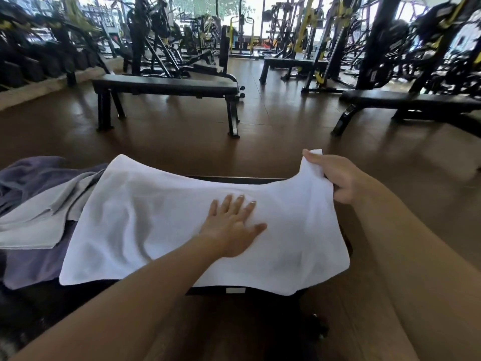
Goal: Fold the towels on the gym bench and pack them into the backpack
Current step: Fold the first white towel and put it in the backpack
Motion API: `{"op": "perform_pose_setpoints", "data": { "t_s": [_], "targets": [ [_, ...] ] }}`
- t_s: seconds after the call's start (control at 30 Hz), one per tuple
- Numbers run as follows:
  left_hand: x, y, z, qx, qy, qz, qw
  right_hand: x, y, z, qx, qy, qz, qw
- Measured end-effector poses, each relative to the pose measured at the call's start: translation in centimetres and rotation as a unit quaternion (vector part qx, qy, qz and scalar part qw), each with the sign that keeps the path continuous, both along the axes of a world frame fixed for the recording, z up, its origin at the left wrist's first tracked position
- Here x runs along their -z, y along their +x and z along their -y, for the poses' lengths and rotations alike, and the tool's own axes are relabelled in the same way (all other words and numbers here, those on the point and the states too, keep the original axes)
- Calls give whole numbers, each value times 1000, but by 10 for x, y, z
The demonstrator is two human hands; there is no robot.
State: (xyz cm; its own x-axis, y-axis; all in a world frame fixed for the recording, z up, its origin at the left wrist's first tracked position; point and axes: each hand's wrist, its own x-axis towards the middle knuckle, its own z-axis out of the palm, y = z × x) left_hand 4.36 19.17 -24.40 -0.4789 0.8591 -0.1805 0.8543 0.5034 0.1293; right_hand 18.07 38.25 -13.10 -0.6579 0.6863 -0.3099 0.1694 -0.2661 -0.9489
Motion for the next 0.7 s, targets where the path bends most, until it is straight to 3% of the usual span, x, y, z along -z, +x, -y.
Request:
{"op": "perform_pose_setpoints", "data": {
  "t_s": [0.13, 0.4, 0.5, 0.57, 0.63, 0.7],
  "targets": [
    [1, -10, -13, -11, -1, 8, 1000, -1, -10, 0, 69, -6, -80, 994],
    [7, -25, -40, -26, 38, -7, 999, -2, -9, -9, 85, -9, -53, 995],
    [8, -27, -41, -25, 139, 24, 990, -8, -16, -2, 74, -21, -73, 994],
    [0, -19, -37, -49, 305, 112, 944, -11, -27, 10, 44, -15, -80, 996],
    [-21, -9, -29, -108, 453, 274, 842, -16, -41, 28, 5, 24, -83, 996],
    [-47, -6, -19, -131, 485, 412, 761, -19, -54, 50, -44, 69, -72, 994]
  ]
}}
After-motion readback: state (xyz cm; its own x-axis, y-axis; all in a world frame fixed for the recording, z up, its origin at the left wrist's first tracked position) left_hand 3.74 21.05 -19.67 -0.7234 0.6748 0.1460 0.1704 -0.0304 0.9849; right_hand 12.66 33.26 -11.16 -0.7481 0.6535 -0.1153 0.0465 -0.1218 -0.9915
